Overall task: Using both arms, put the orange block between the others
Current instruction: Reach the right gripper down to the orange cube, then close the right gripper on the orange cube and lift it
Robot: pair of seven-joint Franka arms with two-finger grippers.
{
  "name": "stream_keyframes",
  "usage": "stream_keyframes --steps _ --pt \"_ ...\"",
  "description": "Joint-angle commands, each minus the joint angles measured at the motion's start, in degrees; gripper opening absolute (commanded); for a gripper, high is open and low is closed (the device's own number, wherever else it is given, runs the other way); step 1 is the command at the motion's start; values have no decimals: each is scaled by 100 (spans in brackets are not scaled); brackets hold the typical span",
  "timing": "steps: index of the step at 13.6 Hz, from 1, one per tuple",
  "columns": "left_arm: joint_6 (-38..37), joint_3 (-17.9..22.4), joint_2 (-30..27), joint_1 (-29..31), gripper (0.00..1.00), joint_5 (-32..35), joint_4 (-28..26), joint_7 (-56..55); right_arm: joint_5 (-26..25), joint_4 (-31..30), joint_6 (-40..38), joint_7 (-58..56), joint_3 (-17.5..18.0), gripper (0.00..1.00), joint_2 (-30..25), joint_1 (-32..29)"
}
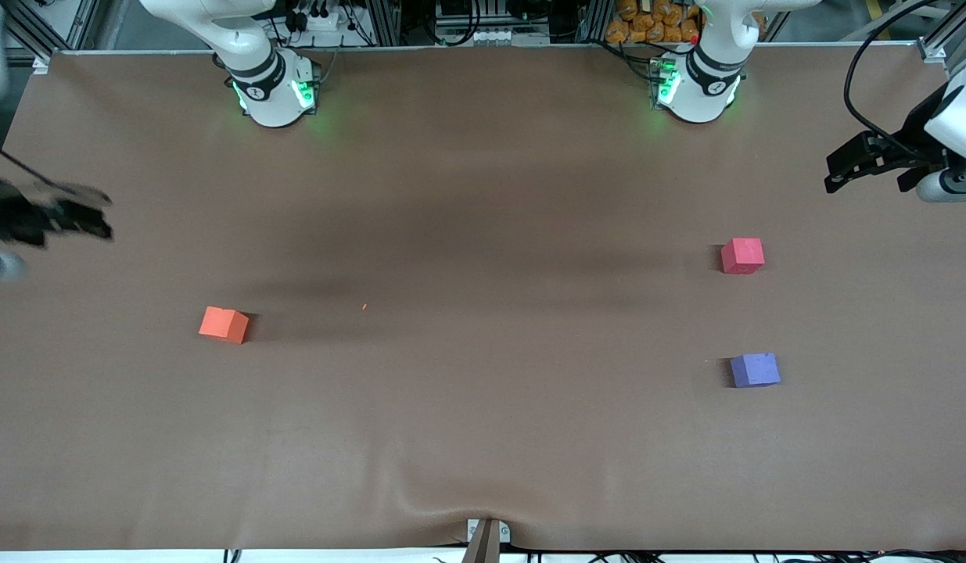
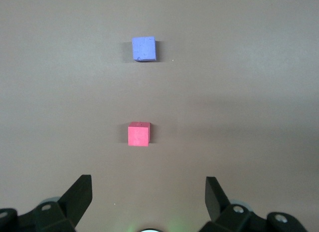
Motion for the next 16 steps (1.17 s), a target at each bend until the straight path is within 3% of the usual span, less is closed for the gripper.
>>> stream_keyframes --steps 1,3,6,16 --pt "-9 -39 47 2 100 -35 79 157 -33 -593 951 55 -6 100 511 -32" --pt "26 -48 82 -24 100 -44 88 157 28 -1051 1664 64 -6 100 863 -59" --pt "26 -48 126 -34 100 -53 70 157 694 -1317 2036 55 -6 100 1171 -129" --pt "105 -74 231 -95 100 -53 53 148 793 -1361 3170 72 -15 100 2147 -103"
